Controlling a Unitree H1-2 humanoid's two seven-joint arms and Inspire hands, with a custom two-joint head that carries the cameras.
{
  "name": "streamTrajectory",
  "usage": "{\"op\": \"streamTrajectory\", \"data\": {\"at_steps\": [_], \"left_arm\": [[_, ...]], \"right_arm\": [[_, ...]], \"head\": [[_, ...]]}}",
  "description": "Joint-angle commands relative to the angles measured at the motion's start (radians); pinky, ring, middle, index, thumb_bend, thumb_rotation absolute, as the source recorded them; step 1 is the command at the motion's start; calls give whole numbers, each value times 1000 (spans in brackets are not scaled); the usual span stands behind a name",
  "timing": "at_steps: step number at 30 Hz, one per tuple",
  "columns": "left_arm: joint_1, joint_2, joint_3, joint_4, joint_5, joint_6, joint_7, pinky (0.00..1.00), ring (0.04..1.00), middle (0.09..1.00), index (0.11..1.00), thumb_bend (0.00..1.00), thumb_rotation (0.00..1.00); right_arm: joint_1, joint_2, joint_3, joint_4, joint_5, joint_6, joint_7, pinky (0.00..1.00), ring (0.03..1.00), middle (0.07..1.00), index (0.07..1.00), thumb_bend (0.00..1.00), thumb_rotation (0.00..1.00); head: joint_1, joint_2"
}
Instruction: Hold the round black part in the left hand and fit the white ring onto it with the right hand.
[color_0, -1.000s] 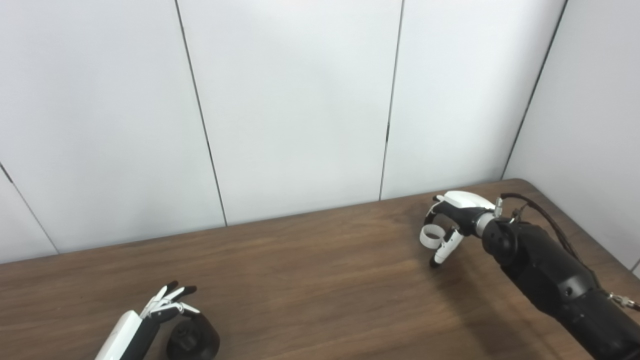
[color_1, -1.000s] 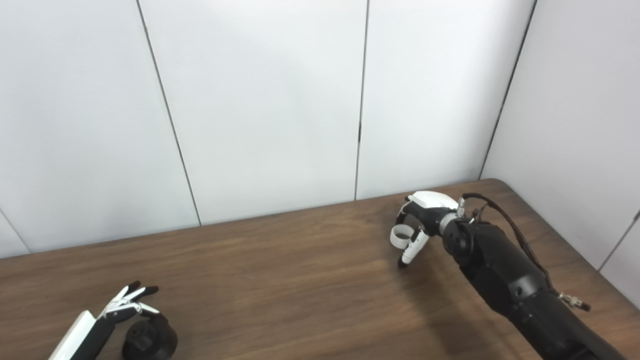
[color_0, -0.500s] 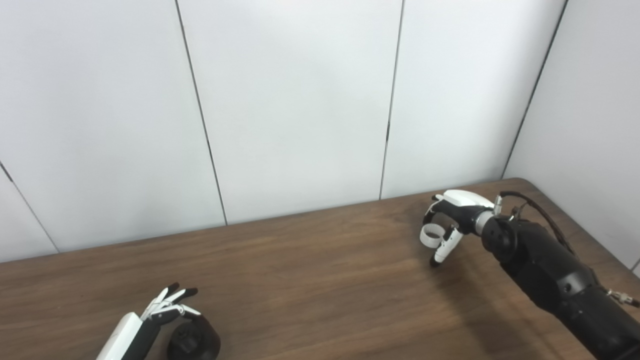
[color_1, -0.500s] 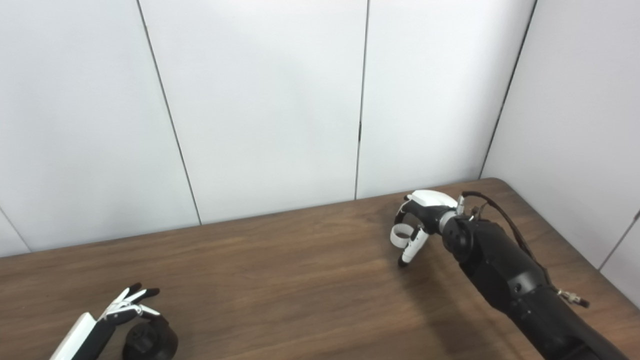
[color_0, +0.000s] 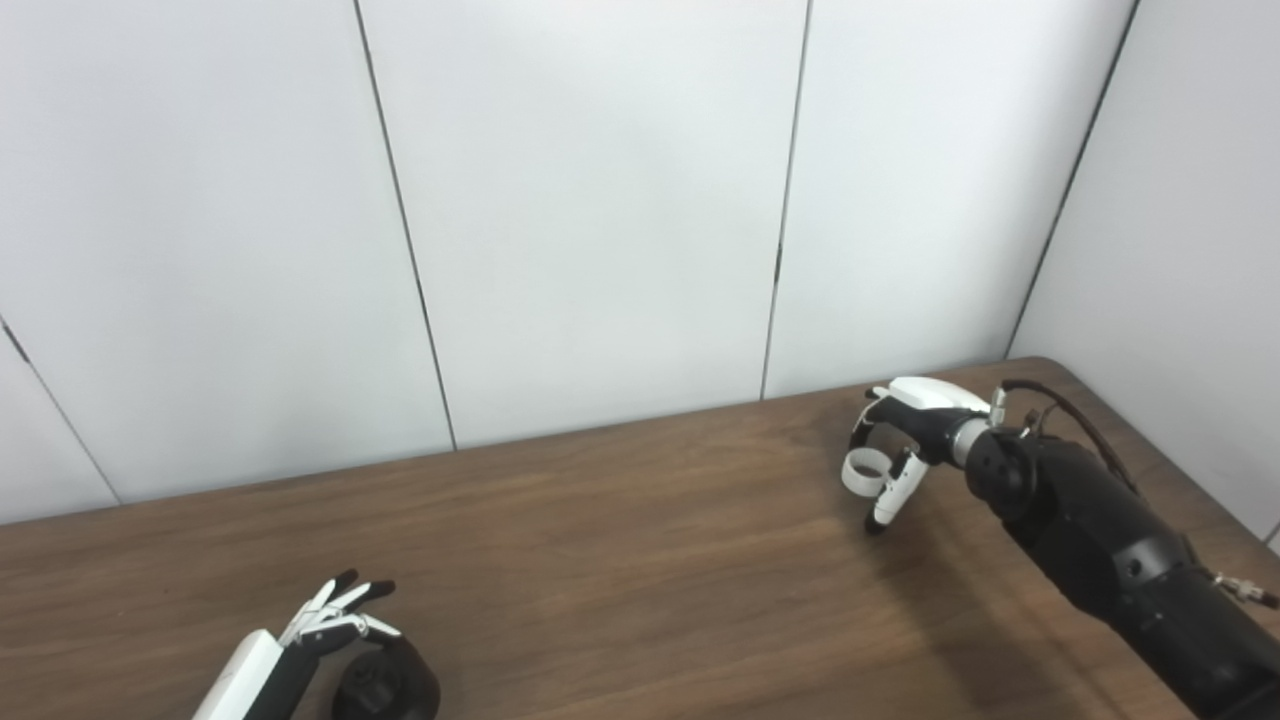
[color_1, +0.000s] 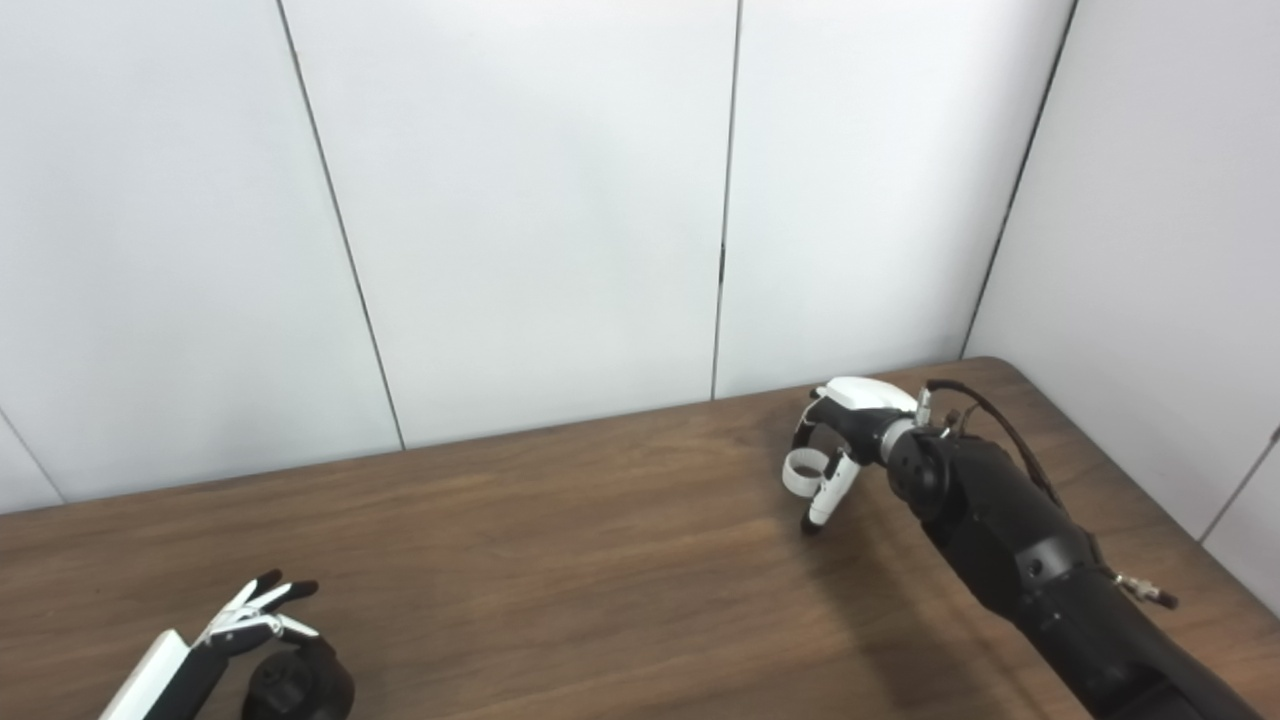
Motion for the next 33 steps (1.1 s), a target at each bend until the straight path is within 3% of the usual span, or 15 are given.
{"op": "streamTrajectory", "data": {"at_steps": [1,16,17,19,33], "left_arm": [[-14,7,13,-39,-11,-22,12,1000,1000,898,481,510,36],[-6,6,13,-47,-15,-21,7,1000,1000,898,481,509,35],[-6,6,13,-47,-16,-22,7,1000,1000,898,481,509,35],[-6,7,12,-46,-16,-22,7,1000,1000,898,481,509,35],[-7,7,11,-45,-14,-20,5,1000,1000,899,481,509,35]], "right_arm": [[-36,-35,-14,-1,-11,-4,-19,903,1000,993,663,881,117],[-33,-30,-27,13,3,-43,-61,905,1000,952,597,839,51],[-33,-30,-26,14,2,-47,-65,913,1000,952,545,684,90],[-34,-31,-24,17,-1,-50,-70,917,1000,948,501,556,121],[-28,-34,-34,30,2,-98,-118,869,978,921,481,519,121]], "head": [[-1,2],[2,7],[2,7],[3,8],[4,9]]}}
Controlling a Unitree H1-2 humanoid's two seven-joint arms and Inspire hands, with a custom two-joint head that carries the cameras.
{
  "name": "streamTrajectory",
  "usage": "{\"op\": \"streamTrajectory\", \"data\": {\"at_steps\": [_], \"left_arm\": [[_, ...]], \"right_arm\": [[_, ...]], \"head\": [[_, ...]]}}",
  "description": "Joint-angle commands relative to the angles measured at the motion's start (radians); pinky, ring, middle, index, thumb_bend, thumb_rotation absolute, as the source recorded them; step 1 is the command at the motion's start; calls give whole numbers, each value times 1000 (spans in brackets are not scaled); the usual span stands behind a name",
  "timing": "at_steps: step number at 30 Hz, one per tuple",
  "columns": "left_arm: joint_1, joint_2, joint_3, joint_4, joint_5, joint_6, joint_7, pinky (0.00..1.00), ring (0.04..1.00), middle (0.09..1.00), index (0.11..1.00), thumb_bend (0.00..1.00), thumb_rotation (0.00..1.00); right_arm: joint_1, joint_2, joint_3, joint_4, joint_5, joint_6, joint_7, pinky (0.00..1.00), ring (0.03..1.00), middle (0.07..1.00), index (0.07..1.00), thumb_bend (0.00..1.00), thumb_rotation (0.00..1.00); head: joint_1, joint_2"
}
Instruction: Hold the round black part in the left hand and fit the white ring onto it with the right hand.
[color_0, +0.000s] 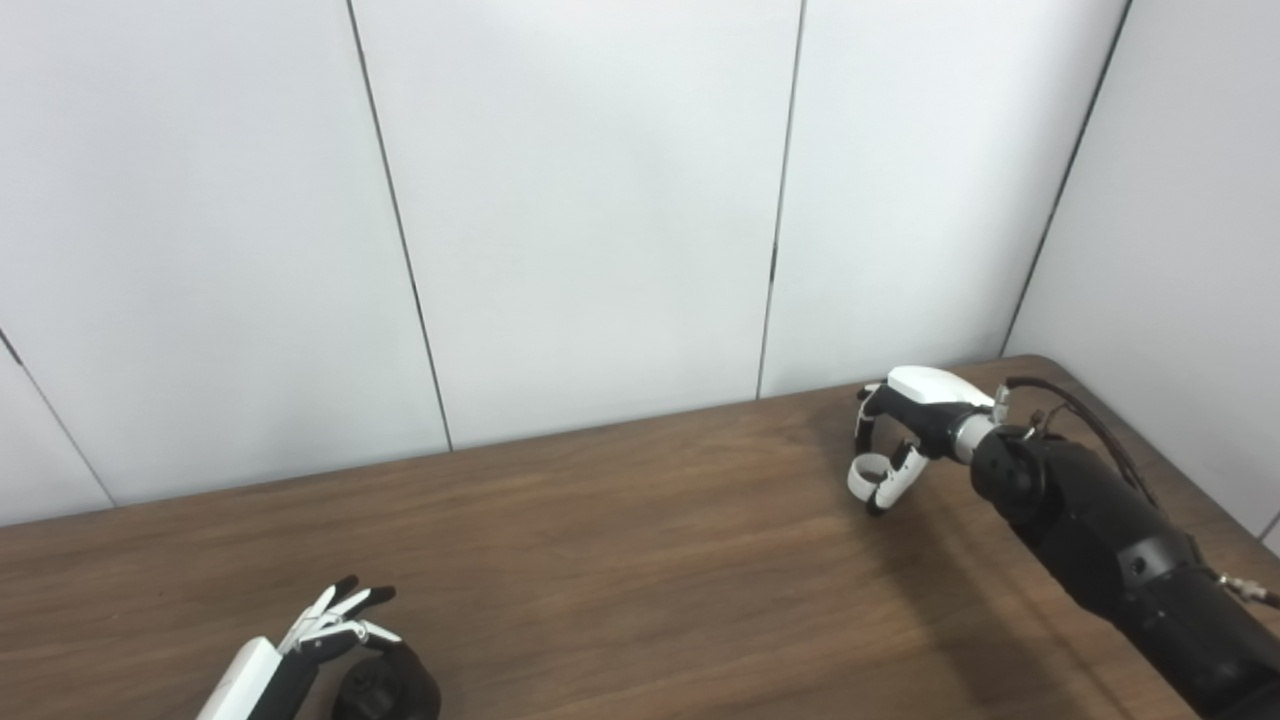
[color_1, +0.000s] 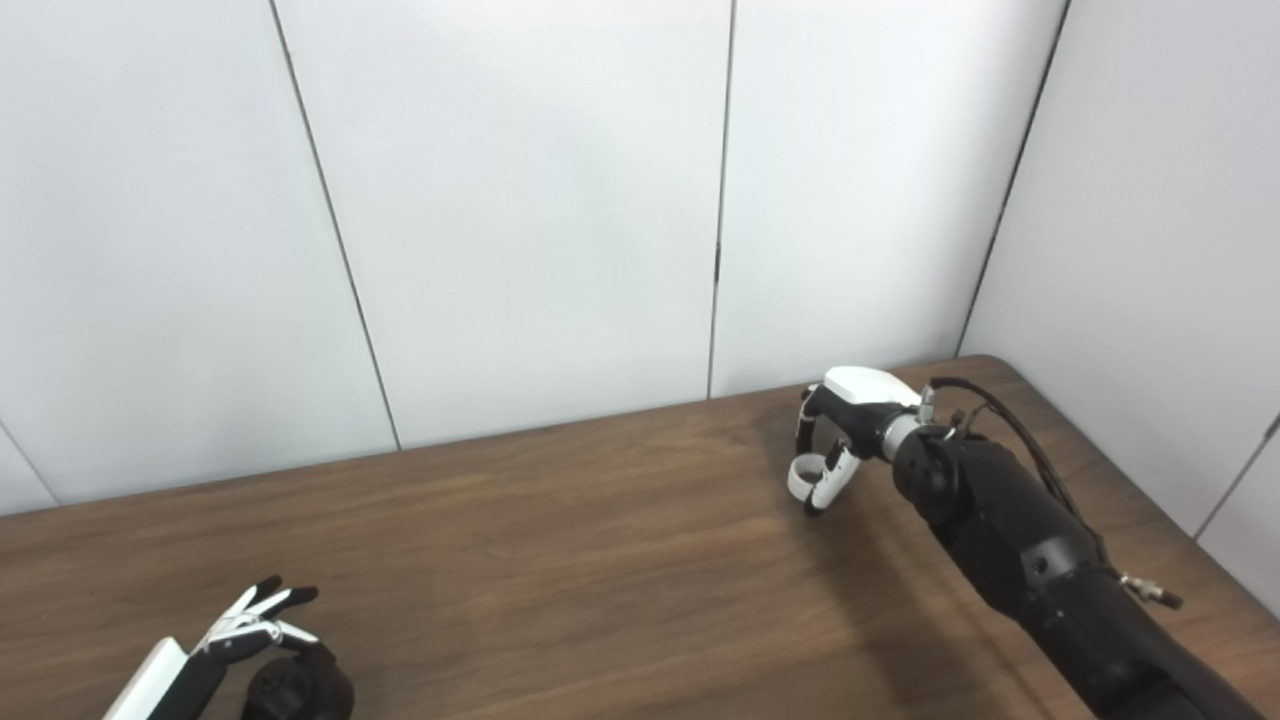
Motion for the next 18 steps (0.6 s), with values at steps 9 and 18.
{"op": "streamTrajectory", "data": {"at_steps": [9,18], "left_arm": [[-28,5,7,-22,-4,-20,10,1000,1000,898,481,510,35],[-49,0,-12,38,17,-33,15,1000,1000,895,482,510,35]], "right_arm": [[-31,-37,-23,-21,-2,-14,-22,882,985,922,482,519,121],[-36,-27,-47,-183,16,0,38,911,1000,916,479,520,121]], "head": [[6,-1],[19,-8]]}}
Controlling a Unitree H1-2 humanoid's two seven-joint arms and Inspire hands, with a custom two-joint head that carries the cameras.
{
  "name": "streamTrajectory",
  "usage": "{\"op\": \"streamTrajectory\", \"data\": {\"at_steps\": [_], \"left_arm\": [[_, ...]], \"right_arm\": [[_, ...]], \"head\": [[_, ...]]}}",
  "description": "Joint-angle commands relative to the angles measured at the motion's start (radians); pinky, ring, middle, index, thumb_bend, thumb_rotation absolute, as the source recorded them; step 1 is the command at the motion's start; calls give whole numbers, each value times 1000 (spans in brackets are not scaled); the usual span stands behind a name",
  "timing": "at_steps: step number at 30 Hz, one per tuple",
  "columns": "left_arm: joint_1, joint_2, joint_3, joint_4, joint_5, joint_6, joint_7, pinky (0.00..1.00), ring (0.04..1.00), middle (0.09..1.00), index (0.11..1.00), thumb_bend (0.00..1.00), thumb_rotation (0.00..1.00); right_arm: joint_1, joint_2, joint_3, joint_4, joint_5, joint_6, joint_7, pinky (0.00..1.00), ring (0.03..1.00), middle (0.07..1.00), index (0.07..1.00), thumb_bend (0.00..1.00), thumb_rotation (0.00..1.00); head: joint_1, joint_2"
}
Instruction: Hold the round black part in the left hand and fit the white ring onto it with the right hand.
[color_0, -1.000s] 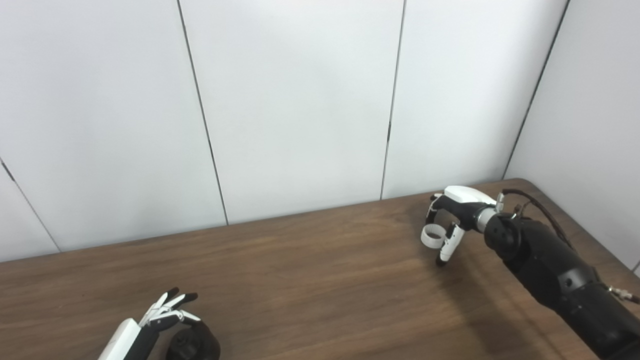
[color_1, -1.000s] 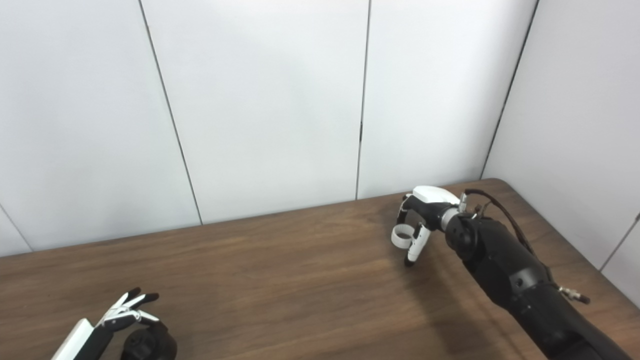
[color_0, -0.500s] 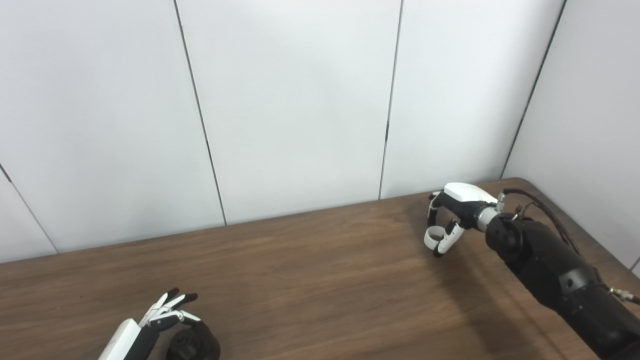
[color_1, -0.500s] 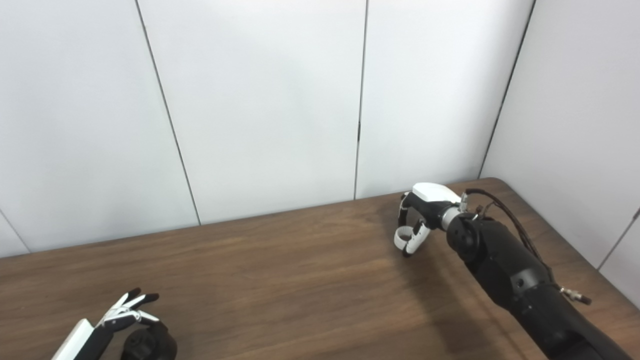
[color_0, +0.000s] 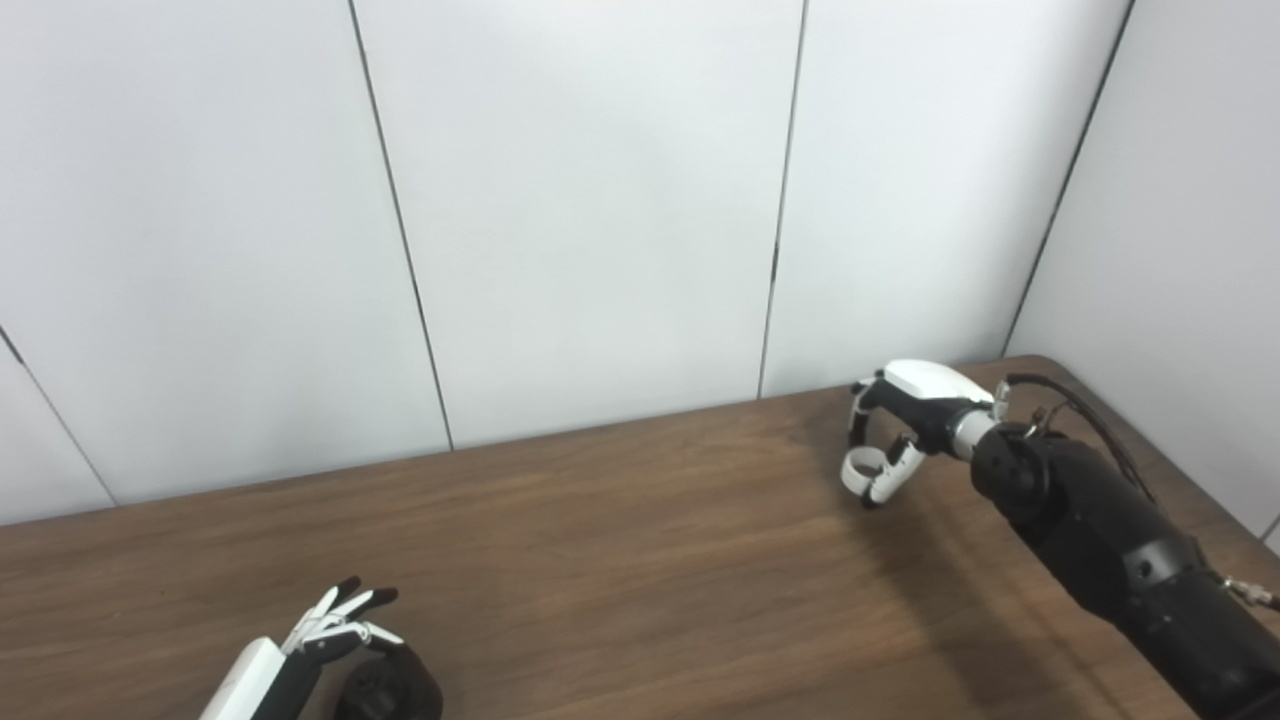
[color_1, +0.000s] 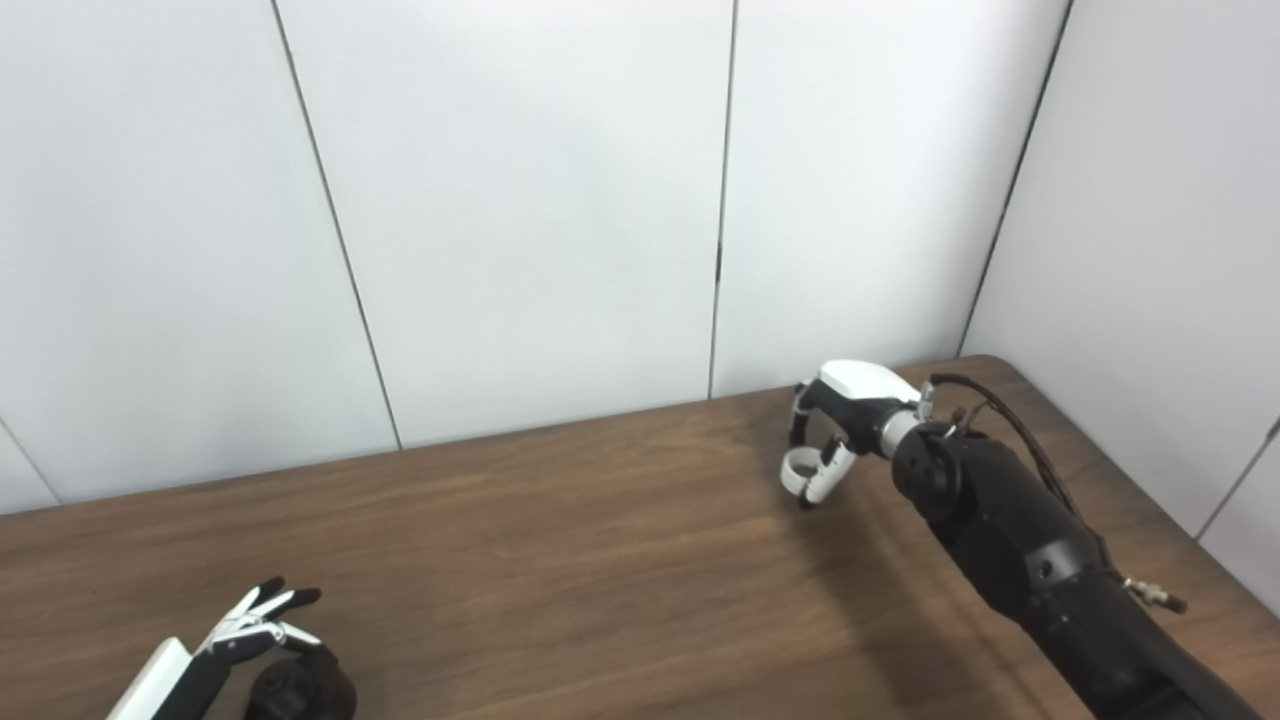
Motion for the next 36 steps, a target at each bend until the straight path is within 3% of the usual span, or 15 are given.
{"op": "streamTrajectory", "data": {"at_steps": [1,6,11,17,26,36], "left_arm": [[-42,-1,1,2,0,-32,15,1000,1000,895,482,510,35],[-59,-12,-11,36,5,-38,22,1000,1000,897,482,510,36],[-79,-34,-26,62,34,-29,34,1000,1000,900,482,511,37],[-110,-72,-33,130,45,-34,51,1000,1000,906,481,512,39],[-158,-106,-60,208,59,-13,60,1000,1000,913,481,513,39],[-238,-156,-113,315,86,-5,79,1000,1000,917,480,515,40]], "right_arm": [[-57,-27,-17,-54,-4,-1,10,905,1000,919,479,520,123],[-73,-11,-25,-94,15,-10,33,894,998,927,479,520,125],[-81,10,-30,-137,46,-28,51,903,1000,920,479,521,126],[-82,43,-24,-192,72,-68,59,868,995,912,480,521,125],[-66,129,-6,-288,103,-81,89,891,1000,923,478,518,124],[-39,220,18,-300,119,-116,83,915,992,916,478,518,125]], "head": [[4,-1],[32,2],[117,24],[169,23],[206,24],[238,31]]}}
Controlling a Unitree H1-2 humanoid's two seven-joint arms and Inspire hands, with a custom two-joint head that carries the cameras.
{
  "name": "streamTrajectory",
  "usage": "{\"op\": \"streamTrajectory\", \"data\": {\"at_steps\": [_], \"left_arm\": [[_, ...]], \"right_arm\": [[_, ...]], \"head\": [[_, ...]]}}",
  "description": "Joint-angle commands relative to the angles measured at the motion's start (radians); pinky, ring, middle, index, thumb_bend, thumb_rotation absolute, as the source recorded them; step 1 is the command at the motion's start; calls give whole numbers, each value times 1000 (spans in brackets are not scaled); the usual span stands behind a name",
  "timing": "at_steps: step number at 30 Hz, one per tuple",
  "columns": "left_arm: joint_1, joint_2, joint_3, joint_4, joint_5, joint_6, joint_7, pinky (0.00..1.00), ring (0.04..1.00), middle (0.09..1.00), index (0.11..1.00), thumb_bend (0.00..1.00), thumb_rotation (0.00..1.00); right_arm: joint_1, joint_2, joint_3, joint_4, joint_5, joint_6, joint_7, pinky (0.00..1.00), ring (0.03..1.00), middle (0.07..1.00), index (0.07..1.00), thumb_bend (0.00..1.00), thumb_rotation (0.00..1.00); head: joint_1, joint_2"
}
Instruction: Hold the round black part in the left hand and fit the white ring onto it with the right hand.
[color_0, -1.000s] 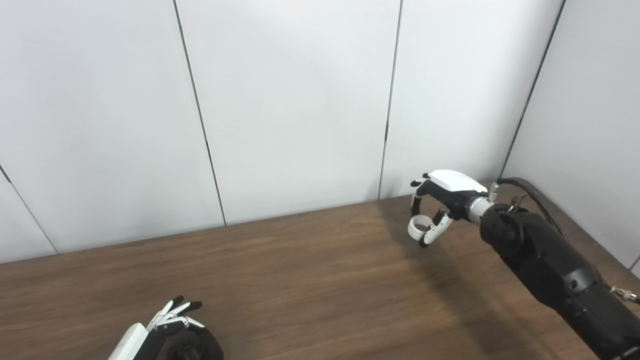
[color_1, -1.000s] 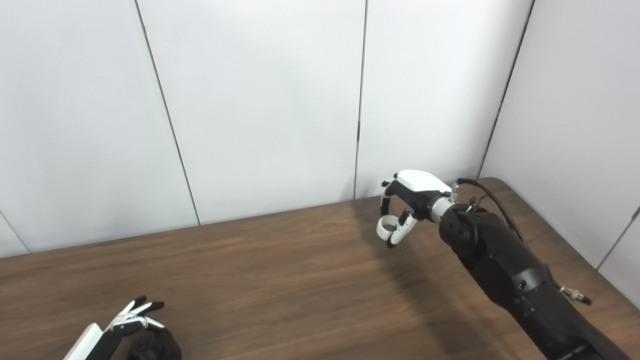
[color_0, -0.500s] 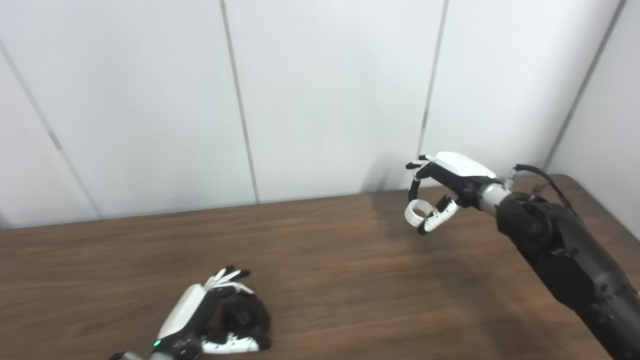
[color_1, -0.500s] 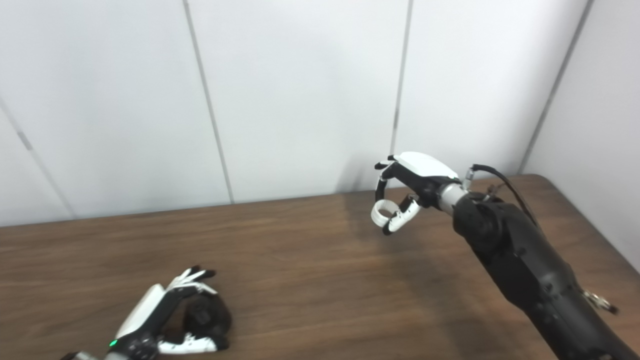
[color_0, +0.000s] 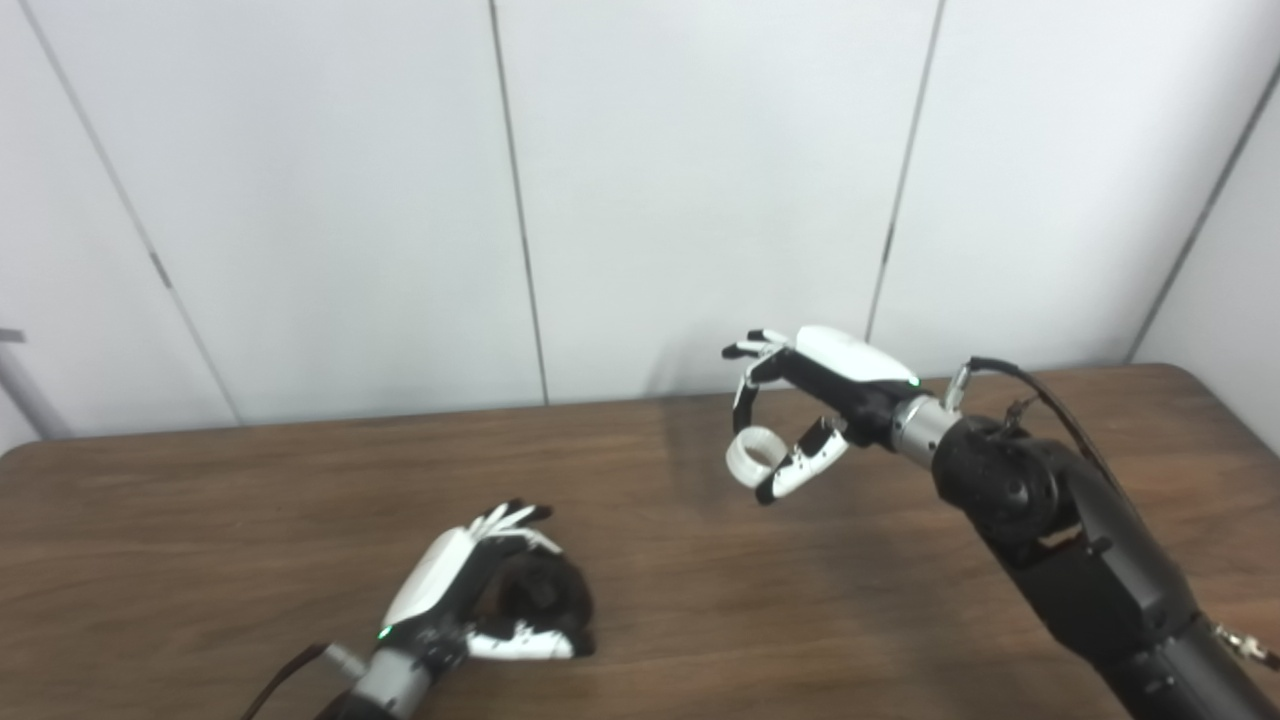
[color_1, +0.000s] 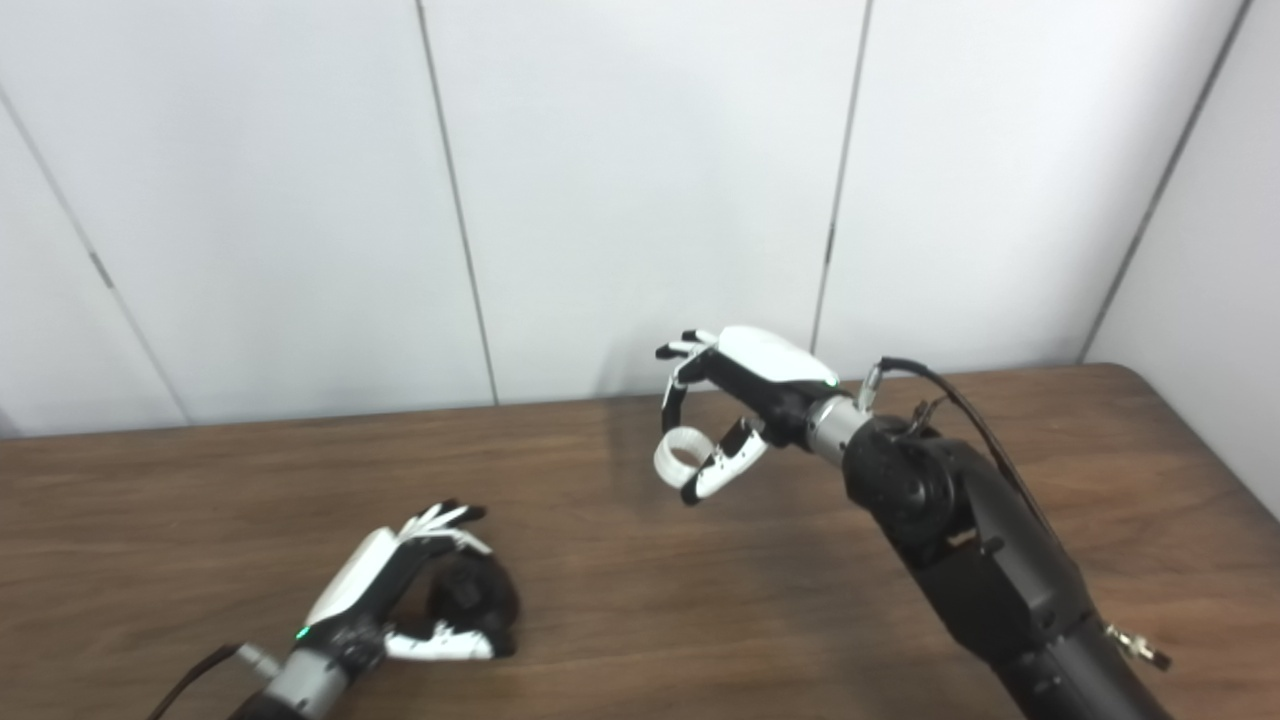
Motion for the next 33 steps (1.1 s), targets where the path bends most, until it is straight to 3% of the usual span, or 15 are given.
{"op": "streamTrajectory", "data": {"at_steps": [1,15,33], "left_arm": [[-36,-14,-18,19,9,-8,4,1000,1000,917,480,515,41],[-67,-42,-75,63,28,-18,33,1000,1000,918,479,515,44],[-53,-50,-149,41,77,2,14,1000,1000,914,480,515,47]], "right_arm": [[-27,4,-12,-40,0,-22,-20,924,993,918,478,518,125],[-20,107,61,-94,-8,-16,14,949,1000,932,478,519,126],[-2,196,120,-31,15,-78,8,931,1000,935,477,518,129]], "head": [[3,2],[31,11],[70,36]]}}
